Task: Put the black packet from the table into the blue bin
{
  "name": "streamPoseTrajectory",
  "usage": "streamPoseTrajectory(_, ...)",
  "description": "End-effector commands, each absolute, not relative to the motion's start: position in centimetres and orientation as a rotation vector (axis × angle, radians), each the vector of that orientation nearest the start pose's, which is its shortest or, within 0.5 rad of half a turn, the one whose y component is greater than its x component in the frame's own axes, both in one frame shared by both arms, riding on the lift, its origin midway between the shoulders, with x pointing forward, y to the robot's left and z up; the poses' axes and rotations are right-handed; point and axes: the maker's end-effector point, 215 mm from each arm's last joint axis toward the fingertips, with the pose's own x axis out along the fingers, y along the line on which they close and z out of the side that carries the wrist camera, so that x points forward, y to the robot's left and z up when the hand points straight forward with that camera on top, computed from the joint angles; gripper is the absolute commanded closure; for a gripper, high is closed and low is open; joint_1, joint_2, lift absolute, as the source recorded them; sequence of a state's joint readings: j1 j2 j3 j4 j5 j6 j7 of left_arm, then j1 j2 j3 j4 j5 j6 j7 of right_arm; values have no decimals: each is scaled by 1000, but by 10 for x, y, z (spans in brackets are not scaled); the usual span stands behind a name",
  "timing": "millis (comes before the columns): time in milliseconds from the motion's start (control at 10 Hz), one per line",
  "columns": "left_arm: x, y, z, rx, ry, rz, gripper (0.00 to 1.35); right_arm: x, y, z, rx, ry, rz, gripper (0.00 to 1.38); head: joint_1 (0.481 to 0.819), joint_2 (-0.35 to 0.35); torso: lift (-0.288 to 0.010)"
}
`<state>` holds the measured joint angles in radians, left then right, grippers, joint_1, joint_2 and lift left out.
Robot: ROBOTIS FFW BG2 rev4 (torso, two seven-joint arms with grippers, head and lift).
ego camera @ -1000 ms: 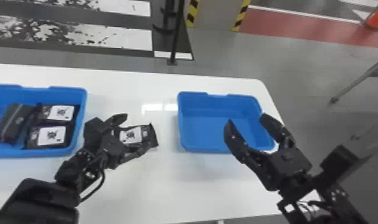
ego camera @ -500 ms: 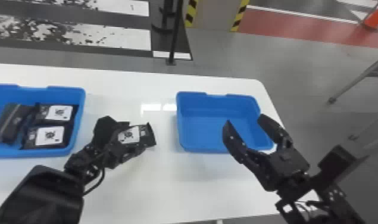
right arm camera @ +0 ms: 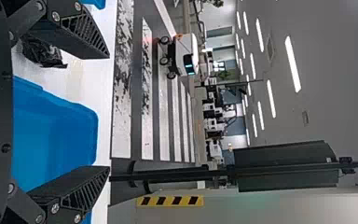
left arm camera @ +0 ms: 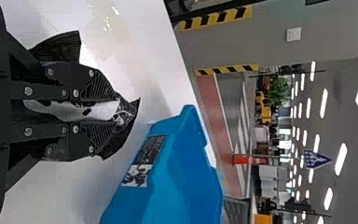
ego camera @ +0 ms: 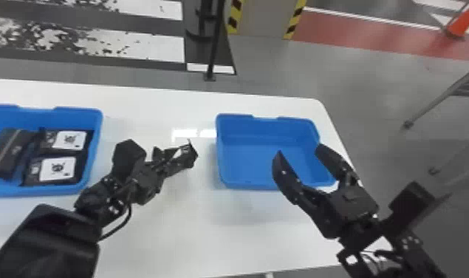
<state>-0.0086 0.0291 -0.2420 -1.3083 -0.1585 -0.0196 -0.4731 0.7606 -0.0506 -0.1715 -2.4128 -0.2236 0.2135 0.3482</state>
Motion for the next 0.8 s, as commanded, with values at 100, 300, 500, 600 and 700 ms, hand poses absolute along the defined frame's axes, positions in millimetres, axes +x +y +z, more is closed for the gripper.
streamPoseTrajectory(100, 504, 28, -435, 116, 155, -707, 1207, 371, -220, -292, 96, 103, 282, 173, 695, -257, -110)
streamPoseTrajectory(300, 503, 82, -401, 178, 93, -642, 1207, 370, -220, -293, 96, 106, 282, 173, 695, -244, -110)
streamPoseTrajectory(500, 514, 180, -408, 248, 126, -488, 1205, 371, -220, -292, 96, 103, 282, 173, 695, -165, -110)
streamPoseTrajectory(600, 512, 230, -417, 276, 160, -399, 1145, 371, -220, -293, 96, 106, 282, 173, 695, -100, -110)
streamPoseTrajectory(700, 501, 278, -423, 284, 175, -314, 1035, 371, -220, -292, 96, 103, 282, 173, 695, -62, -110)
